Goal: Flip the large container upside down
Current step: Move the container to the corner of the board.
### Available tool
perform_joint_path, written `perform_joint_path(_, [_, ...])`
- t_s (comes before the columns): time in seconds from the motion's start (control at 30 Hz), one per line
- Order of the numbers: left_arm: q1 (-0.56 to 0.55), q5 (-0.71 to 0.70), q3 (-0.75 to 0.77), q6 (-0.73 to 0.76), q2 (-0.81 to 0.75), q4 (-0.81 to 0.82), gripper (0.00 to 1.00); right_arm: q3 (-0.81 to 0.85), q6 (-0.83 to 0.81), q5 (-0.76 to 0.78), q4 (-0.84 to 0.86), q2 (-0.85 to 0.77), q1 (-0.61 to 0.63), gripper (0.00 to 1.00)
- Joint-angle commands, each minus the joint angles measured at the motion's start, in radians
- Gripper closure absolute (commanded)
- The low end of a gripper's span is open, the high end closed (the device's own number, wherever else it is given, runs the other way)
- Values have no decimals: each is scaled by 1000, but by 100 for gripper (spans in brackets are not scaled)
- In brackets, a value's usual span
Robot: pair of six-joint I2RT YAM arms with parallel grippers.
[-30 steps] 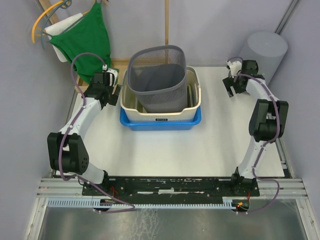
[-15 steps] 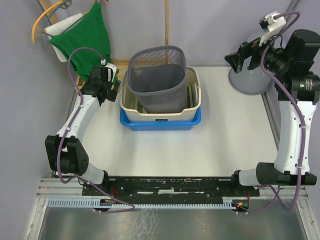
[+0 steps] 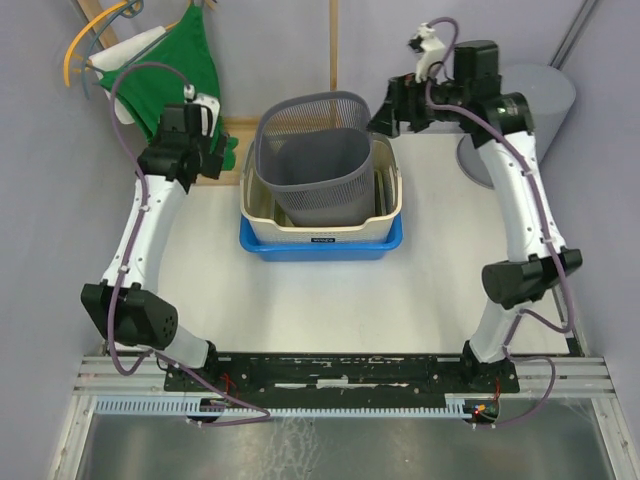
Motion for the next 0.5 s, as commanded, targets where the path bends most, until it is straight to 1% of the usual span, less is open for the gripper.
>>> perform_joint_path(0.0, [-1,78,286,-15,32,-141,1,233,-78,224,-110,82,121,7])
perform_joint_path(0.07, [-3,119,384,-26,58,-206,1,270,-95,276,-114,113,165,7])
perform_joint_path(0.17, [-2,129,417,-29,63,-233,1,295,-143,372,-120,142,234,7])
perform_joint_path(0.23, [-2,123,390,-26,52,-225,1,297,-173,442,-126,155,258,7])
perform_joint_path(0.47, [-1,70,219,3,-20,-152,1,276,-215,580,-128,183,261,7])
